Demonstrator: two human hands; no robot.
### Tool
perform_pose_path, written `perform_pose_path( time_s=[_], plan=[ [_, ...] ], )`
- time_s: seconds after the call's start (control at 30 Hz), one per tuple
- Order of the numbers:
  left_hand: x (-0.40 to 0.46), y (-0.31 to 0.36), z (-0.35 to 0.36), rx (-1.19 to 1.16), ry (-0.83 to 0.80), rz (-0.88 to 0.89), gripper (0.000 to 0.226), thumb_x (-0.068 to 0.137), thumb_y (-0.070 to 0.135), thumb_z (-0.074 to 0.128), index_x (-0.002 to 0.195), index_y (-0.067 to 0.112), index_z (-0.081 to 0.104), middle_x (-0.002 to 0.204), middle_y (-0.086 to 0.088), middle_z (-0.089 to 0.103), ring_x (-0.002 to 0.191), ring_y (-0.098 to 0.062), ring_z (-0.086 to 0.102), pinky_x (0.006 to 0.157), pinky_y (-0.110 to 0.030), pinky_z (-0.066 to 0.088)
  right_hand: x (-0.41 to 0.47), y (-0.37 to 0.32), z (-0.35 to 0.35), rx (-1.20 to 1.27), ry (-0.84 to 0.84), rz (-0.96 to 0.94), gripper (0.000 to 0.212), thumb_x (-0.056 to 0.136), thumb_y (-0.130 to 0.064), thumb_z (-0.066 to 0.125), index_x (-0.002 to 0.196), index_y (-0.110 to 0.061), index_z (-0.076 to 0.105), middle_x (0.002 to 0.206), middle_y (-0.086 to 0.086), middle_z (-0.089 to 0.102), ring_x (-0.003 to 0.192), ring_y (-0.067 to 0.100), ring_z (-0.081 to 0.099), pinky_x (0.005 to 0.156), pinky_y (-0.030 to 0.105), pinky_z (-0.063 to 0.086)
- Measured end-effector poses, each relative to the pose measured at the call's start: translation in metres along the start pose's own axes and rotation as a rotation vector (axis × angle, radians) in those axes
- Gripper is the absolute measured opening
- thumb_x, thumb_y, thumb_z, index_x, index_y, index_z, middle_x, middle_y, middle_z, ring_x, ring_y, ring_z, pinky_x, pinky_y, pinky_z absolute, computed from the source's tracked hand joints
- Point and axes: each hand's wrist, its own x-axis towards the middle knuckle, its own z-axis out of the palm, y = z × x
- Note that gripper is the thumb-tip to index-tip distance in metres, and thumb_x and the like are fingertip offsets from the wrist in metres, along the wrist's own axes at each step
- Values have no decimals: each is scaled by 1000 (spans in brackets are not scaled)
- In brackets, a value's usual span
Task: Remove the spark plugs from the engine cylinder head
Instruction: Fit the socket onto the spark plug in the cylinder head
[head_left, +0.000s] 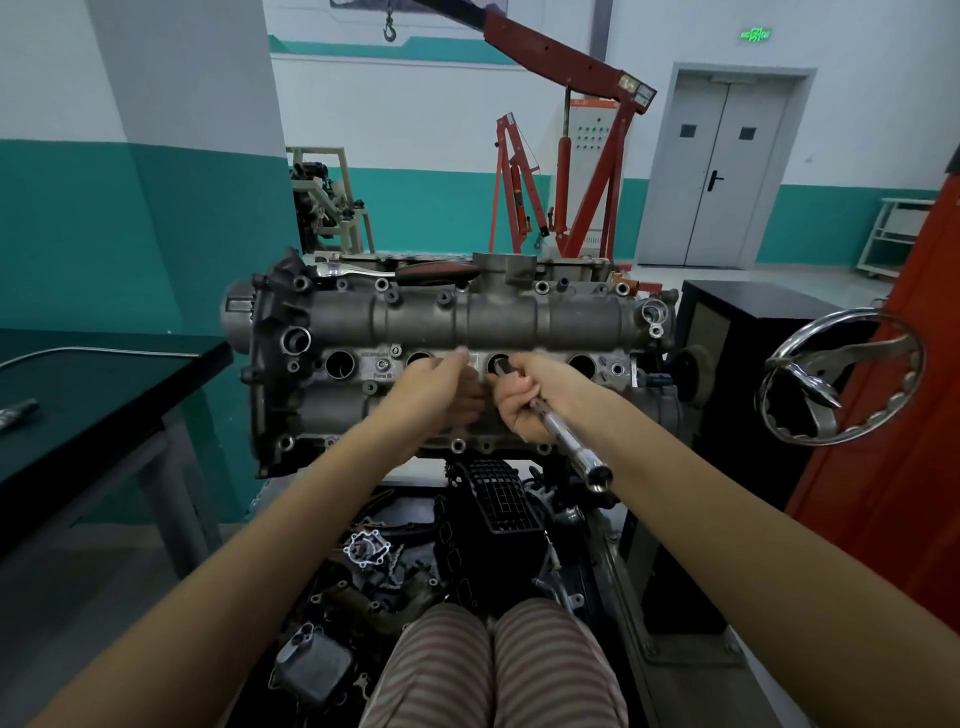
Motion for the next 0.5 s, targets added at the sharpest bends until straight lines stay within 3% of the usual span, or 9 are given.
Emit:
perform_pose_path(
  time_s=[0.1,0.3,0.5],
  plan=[
    [4,14,8,-122,-127,-214,40,102,31,36,100,-4,55,91,-16,62,79,-22,62,55,-24,53,-1,3,-6,-142,9,2,40,99,-32,32,71,-6,43,34,-5,32,21,2,27,22,11,20],
    [19,16,18,-50,-29,-190,29,98,27,49,97,0,58,81,-15,64,65,-22,63,48,-27,54,-2,10,-19,-422,23,-90,44,95,-46,37,65,-13,39,34,-7,31,22,3,26,22,12,17],
    [23,22,15,-339,-166,-150,23,98,22,48,89,4,59,76,-10,65,50,-13,62,52,-20,53,-2,2,-14,-421,-70,-86,50,91,-55,41,63,-14,41,37,-6,32,25,2,28,23,12,19]
  ],
)
